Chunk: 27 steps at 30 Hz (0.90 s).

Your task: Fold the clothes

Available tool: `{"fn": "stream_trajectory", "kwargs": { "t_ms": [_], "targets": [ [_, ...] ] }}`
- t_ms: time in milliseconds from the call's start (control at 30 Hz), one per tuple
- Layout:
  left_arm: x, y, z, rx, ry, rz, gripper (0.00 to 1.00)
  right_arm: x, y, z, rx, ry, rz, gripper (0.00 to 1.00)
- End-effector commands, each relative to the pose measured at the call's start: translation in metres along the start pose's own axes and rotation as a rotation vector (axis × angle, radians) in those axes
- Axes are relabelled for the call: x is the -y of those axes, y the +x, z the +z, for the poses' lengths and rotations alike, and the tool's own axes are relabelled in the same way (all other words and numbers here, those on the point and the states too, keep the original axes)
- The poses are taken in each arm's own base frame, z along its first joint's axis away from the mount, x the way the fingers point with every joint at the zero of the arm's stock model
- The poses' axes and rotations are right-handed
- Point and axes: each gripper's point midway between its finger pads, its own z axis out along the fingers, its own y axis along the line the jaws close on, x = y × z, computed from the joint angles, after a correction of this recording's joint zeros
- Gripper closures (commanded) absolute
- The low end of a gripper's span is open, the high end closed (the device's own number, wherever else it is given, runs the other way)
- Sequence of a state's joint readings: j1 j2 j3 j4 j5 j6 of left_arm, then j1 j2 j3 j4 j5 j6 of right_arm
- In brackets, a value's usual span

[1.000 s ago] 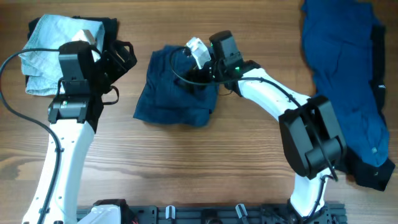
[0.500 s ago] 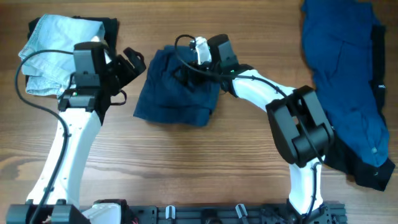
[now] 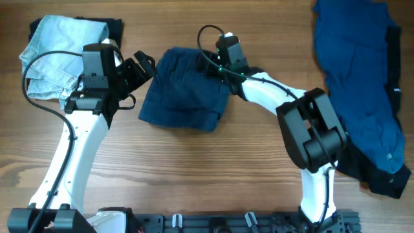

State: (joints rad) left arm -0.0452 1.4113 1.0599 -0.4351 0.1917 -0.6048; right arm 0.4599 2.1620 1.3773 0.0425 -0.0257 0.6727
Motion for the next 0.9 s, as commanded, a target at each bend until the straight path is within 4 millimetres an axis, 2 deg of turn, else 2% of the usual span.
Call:
{"fn": "stream_trajectory", "kwargs": {
  "t_ms": [0, 100, 233, 333, 433, 500, 600, 733, 833, 867],
  "targets": [
    [0.008, 0.006, 0.002, -0.034, 0.036, -0.002, 0.0, 0.049, -0.03, 0.004, 0.101, 0.143, 0.069, 0.01],
    [0.016, 0.015, 0.005, -0.059, 0.049, 0.016, 0.0, 0.051, -0.058, -0.006, 0.126, 0.107, 0.003, 0.01],
    [0.028, 0.037, 0.015, -0.112, 0.063, 0.108, 0.0, 0.053, -0.104, -0.041, 0.179, 0.115, -0.017, 0.01],
    [0.042, 0.062, 0.025, -0.168, 0.083, 0.217, 0.01, 0.066, -0.153, -0.089, 0.219, 0.125, 0.034, 0.0],
    [0.054, 0.087, 0.033, -0.216, 0.109, 0.36, 0.0, 0.087, -0.189, -0.128, 0.254, 0.112, 0.075, 0.0],
    [0.06, 0.107, 0.037, -0.259, 0.126, 0.477, 0.0, 0.107, -0.204, -0.149, 0.262, 0.098, 0.102, 0.0],
    [0.062, 0.137, 0.036, -0.335, 0.13, 0.589, 0.0, 0.133, -0.208, -0.162, 0.231, 0.075, 0.152, 0.0],
    [0.048, 0.162, 0.029, -0.42, 0.062, 0.639, 0.02, 0.162, -0.192, -0.165, 0.151, 0.102, 0.214, 0.0],
    [0.027, 0.171, 0.031, -0.453, -0.045, 0.667, 0.08, 0.164, -0.187, -0.165, 0.127, 0.107, 0.193, 0.0],
    [0.022, 0.176, 0.032, -0.476, -0.063, 0.67, 0.16, 0.161, -0.186, -0.164, 0.122, 0.099, 0.19, 0.0]
  ]
}}
